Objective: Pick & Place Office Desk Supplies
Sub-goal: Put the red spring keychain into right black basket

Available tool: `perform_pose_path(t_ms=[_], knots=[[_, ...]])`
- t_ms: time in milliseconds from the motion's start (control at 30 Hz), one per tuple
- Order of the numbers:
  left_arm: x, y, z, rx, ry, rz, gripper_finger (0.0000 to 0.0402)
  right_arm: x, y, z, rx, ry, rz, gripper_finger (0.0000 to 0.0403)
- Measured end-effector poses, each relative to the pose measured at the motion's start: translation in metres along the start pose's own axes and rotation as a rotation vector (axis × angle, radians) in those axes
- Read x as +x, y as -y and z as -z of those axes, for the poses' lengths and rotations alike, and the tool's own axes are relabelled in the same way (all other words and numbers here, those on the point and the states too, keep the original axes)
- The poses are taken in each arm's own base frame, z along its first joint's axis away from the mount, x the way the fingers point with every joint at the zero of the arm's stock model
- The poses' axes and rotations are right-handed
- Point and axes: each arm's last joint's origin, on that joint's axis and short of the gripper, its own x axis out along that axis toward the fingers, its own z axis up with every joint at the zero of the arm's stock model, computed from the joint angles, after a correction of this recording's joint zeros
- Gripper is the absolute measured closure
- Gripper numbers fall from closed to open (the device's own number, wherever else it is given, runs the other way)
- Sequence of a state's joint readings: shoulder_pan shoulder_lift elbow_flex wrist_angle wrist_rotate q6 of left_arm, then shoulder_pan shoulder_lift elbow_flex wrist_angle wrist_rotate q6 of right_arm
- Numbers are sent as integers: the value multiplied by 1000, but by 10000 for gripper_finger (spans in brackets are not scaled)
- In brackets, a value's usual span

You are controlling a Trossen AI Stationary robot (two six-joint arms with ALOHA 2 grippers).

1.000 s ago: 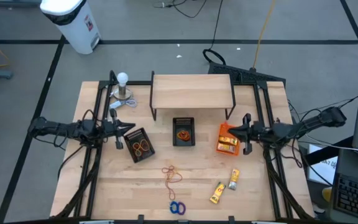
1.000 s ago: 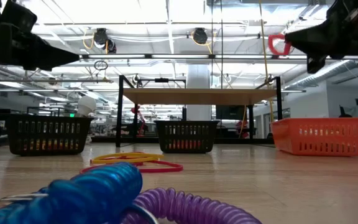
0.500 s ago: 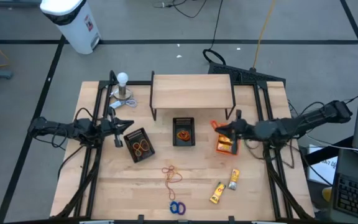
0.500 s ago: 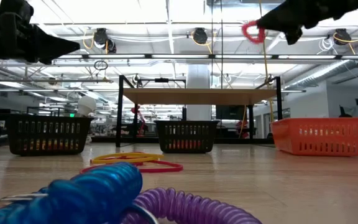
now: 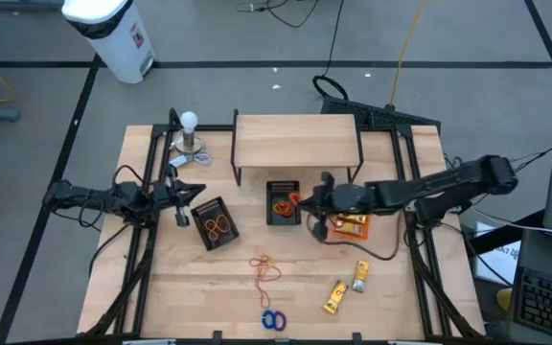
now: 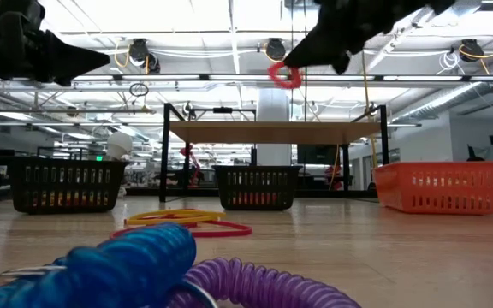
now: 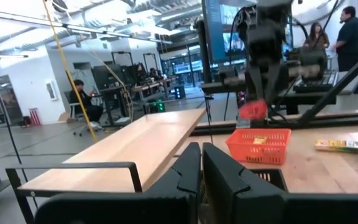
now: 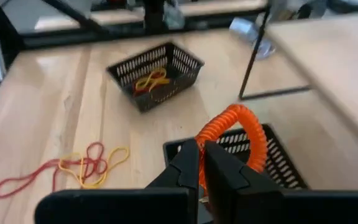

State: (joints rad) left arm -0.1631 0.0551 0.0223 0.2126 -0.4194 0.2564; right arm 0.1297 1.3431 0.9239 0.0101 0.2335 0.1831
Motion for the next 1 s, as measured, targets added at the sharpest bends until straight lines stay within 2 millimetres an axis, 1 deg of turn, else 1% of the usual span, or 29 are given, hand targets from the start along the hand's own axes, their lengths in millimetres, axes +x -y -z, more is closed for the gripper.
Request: perform_pose_path(t_ms=[100, 200, 300, 400, 600, 767, 1000], knots=[[0, 0, 0, -4, 1, 0, 380, 22, -1, 5, -3, -55, 18, 400], [0, 0, 0, -25, -1, 0, 380, 41, -2, 15, 3, -113, 34, 400], [0, 0, 1, -57, -6, 2, 380, 54, -4, 24, 13, -145, 48, 400], [0, 1, 3, -84, -27, 7, 380, 66, -3, 28, 19, -144, 75, 400], [0, 1, 4, -126, -39, 9, 380, 81, 4, 40, 41, -192, 85, 400], [0, 1, 4, -138, -39, 10, 380, 90, 8, 45, 36, -197, 80, 400], [0, 1, 3, -145, -26, 7, 380, 92, 14, 45, 36, -202, 81, 399]])
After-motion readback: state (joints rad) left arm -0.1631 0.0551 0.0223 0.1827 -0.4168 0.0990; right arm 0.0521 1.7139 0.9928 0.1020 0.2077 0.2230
